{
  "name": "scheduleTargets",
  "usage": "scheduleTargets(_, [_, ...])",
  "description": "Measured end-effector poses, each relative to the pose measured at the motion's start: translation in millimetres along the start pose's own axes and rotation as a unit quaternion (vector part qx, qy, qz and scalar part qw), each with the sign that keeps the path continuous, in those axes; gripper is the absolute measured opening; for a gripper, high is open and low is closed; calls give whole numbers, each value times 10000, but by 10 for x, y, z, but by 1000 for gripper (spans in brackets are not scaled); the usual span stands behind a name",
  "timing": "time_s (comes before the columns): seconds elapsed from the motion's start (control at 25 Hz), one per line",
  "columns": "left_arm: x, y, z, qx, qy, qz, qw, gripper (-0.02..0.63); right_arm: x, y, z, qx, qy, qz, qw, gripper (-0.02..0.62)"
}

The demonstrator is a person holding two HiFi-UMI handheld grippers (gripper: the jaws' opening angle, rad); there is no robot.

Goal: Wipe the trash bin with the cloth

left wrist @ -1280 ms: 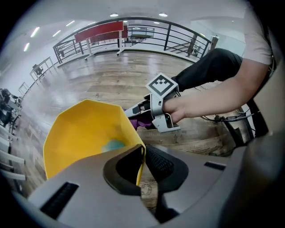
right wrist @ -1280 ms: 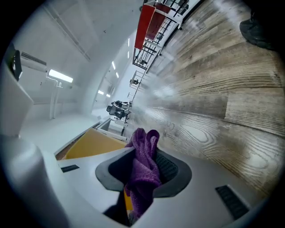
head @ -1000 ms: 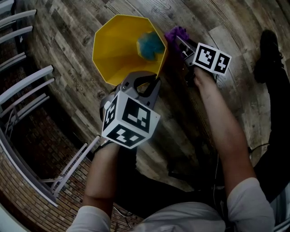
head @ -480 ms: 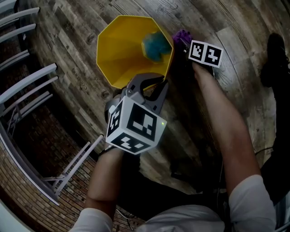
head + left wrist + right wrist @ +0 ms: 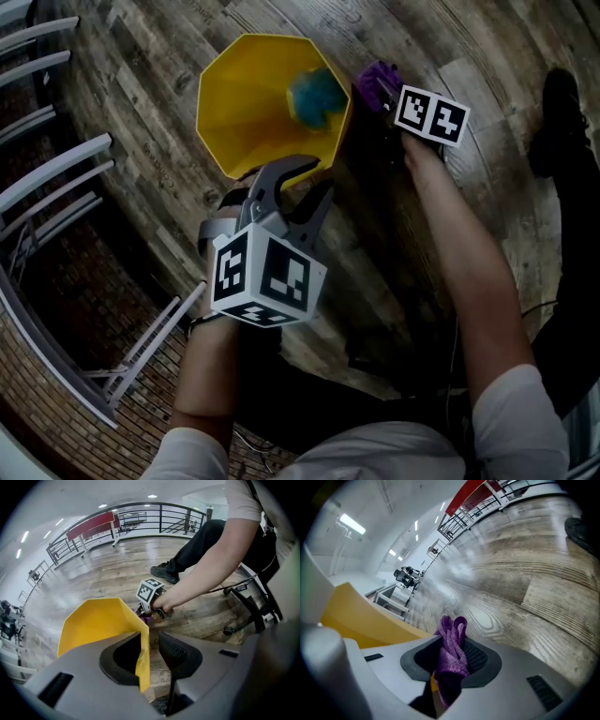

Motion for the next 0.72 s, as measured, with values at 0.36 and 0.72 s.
scheduleTargets(0.36, [-421, -22, 110, 158, 870, -58, 9961, 101, 26, -116, 823, 450, -639, -1455, 9863, 115])
scheduleTargets(0.72, [-688, 64, -39, 229, 1114, 140, 9934, 87, -100, 108, 1160, 1079, -673, -1818, 9751, 115])
Point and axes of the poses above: the fingertips, and each gripper's own axes: z backward along the fingers, y to its left, x out of its top, the point moved 6 cm from there along z, backward along the fingers, and after that the axes turned 8 degrees about -x, right-handed, at the moved point
